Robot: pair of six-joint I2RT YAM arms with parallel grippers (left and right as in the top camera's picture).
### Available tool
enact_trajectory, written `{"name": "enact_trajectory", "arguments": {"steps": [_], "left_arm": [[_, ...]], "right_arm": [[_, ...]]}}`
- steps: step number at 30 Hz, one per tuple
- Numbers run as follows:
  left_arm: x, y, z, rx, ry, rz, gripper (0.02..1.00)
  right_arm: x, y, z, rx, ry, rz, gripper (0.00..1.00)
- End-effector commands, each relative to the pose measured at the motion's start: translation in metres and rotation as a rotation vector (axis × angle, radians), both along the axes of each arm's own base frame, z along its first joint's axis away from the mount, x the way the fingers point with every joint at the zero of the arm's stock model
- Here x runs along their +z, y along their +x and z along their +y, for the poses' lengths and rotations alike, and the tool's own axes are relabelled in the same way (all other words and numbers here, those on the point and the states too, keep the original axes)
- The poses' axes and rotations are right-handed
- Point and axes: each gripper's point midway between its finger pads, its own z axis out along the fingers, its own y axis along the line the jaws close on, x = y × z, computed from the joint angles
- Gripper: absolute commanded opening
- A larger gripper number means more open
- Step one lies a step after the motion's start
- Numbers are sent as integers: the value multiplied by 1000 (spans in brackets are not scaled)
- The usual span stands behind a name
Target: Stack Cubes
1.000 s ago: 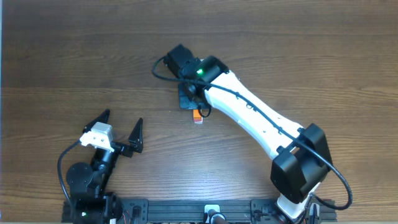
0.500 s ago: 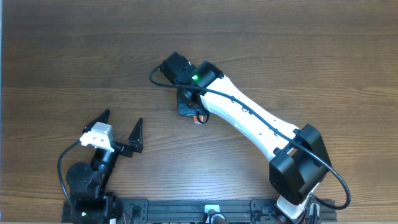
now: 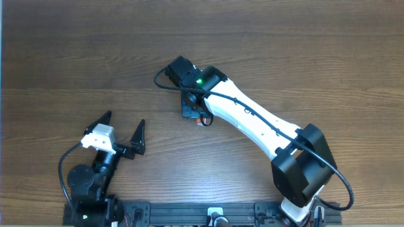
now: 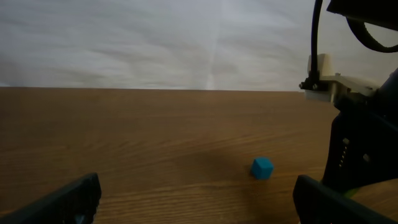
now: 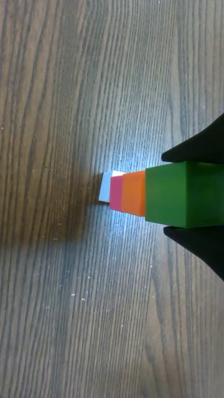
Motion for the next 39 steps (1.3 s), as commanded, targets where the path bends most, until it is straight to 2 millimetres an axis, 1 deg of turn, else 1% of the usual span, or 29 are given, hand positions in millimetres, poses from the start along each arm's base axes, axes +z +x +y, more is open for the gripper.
{"name": "enact_trajectory", "arguments": {"steps": [1, 8, 16, 39], "left_arm": [[-1, 0, 0, -6, 14, -7, 998], [-1, 0, 0, -6, 14, -7, 998], [-1, 0, 0, -6, 14, -7, 998], [-1, 0, 0, -6, 14, -7, 998]], "right_arm": [[1, 2, -5, -16, -5, -12, 12], [-1, 3, -4, -16, -4, -13, 12], [-8, 4, -3, -16, -13, -3, 12], [-17, 1, -6, -17, -25, 11, 12]]}}
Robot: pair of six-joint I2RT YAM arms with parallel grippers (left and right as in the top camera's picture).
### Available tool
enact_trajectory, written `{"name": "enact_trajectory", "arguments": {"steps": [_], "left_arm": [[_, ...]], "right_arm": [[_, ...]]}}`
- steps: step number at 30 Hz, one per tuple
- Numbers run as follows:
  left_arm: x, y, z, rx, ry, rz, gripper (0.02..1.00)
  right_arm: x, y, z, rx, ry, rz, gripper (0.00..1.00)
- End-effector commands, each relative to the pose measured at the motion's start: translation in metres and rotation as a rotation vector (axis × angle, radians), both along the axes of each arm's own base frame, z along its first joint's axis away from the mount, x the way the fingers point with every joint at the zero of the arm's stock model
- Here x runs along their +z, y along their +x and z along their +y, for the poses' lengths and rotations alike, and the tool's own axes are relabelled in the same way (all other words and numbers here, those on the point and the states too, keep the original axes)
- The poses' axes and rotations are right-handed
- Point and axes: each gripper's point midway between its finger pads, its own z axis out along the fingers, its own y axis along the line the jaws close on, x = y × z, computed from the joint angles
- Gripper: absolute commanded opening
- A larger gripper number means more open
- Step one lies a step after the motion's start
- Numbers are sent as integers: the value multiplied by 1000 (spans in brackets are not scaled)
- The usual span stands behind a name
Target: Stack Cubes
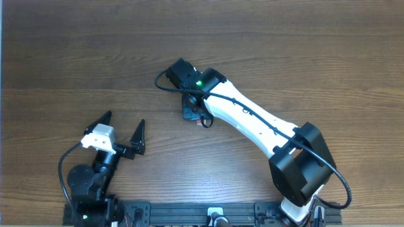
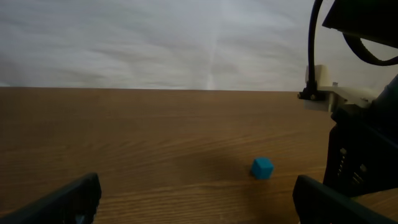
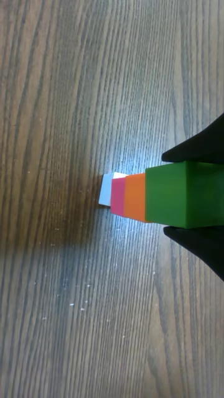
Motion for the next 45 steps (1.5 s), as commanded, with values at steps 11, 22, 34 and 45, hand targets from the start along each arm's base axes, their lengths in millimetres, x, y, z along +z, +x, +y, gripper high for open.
{"name": "enact_trajectory", "arguments": {"steps": [11, 22, 34, 45], "left_arm": [[-1, 0, 0, -6, 14, -7, 998], [-1, 0, 0, -6, 14, -7, 996], [-1, 0, 0, -6, 14, -7, 998], [-1, 0, 0, -6, 14, -7, 996]], "right_arm": [[-6, 3, -1, -14, 1, 5, 9], [-7, 1, 0, -12, 5, 11, 12], [-7, 0, -1, -11, 2, 19, 16], [-8, -1, -1, -11, 1, 21, 235]]}}
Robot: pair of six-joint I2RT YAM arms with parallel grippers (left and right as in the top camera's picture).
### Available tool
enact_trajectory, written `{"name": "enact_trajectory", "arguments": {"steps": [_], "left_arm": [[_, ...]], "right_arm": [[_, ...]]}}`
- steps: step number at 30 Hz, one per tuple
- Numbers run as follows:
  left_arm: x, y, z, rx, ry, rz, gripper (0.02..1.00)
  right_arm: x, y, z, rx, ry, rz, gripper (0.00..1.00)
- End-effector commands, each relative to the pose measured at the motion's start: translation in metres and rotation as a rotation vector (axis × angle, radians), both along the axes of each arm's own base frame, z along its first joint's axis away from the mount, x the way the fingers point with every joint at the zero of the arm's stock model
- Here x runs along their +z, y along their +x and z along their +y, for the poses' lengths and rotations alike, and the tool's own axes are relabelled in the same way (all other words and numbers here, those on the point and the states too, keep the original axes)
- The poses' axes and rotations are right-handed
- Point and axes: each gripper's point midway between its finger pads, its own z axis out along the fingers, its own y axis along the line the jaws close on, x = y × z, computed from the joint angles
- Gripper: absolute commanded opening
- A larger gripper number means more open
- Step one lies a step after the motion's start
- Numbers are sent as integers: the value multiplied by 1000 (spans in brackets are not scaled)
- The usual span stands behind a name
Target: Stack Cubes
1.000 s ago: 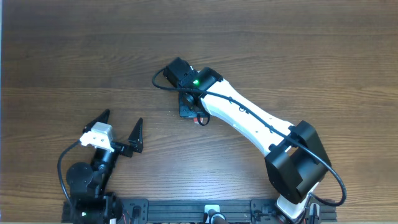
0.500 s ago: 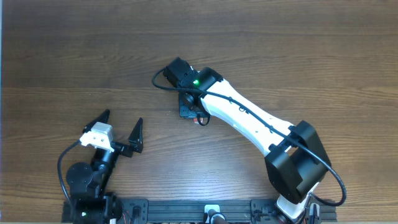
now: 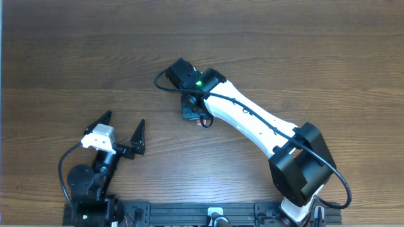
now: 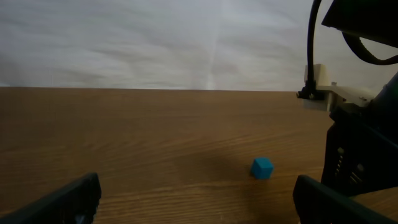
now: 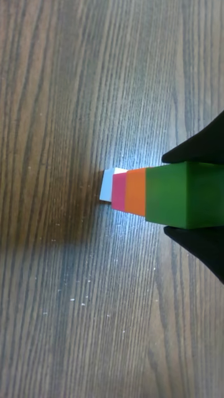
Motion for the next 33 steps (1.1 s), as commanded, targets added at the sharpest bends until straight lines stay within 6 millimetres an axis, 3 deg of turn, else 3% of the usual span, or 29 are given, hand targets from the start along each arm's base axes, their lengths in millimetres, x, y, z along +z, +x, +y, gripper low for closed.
{"name": "enact_trajectory", "arguments": {"steps": [1, 12, 16, 33], "left_arm": [[-1, 0, 0, -6, 14, -7, 1000], [-1, 0, 0, -6, 14, -7, 998], [-1, 0, 0, -6, 14, -7, 998], [-1, 0, 0, -6, 14, -7, 998]], "right_arm": [[-8, -1, -4, -13, -13, 22, 251], [-8, -1, -4, -13, -13, 21, 286], [-8, -1, -4, -14, -13, 21, 117], [-8, 1, -3, -15, -9, 11, 185]]}}
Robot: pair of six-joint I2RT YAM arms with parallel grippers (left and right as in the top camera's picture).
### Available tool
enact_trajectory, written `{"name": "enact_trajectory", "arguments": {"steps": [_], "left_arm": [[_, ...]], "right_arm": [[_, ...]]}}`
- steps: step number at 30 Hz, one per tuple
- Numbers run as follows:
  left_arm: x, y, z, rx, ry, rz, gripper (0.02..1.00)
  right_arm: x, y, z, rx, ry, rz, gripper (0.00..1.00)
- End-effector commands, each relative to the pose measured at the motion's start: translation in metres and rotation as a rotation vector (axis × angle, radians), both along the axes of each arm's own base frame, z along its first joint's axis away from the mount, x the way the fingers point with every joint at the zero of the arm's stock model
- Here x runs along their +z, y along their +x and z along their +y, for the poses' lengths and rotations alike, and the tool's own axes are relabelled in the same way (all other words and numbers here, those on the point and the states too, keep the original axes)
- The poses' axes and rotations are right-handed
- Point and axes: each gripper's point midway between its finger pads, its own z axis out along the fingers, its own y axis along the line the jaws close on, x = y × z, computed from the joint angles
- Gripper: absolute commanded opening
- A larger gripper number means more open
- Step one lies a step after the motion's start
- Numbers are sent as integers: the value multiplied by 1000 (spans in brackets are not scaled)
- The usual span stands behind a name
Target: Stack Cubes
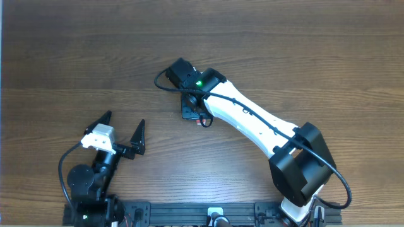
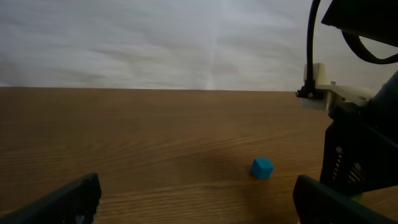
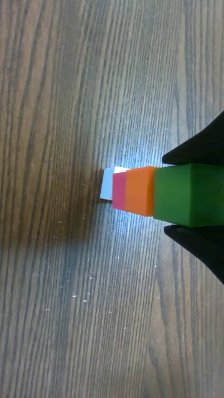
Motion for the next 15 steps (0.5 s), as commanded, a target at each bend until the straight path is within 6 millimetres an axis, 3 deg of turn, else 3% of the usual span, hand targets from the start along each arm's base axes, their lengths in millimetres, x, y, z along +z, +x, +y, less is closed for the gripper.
{"name": "enact_trajectory", "arguments": {"steps": [1, 14, 15], "left_arm": [[-1, 0, 0, -6, 14, -7, 996], [-1, 0, 0, -6, 14, -7, 998], [-1, 0, 0, -6, 14, -7, 998]], "right_arm": [[-8, 0, -5, -13, -17, 15, 202], [-8, 0, -5, -13, -16, 15, 446], [-8, 0, -5, -13, -16, 15, 518]]}}
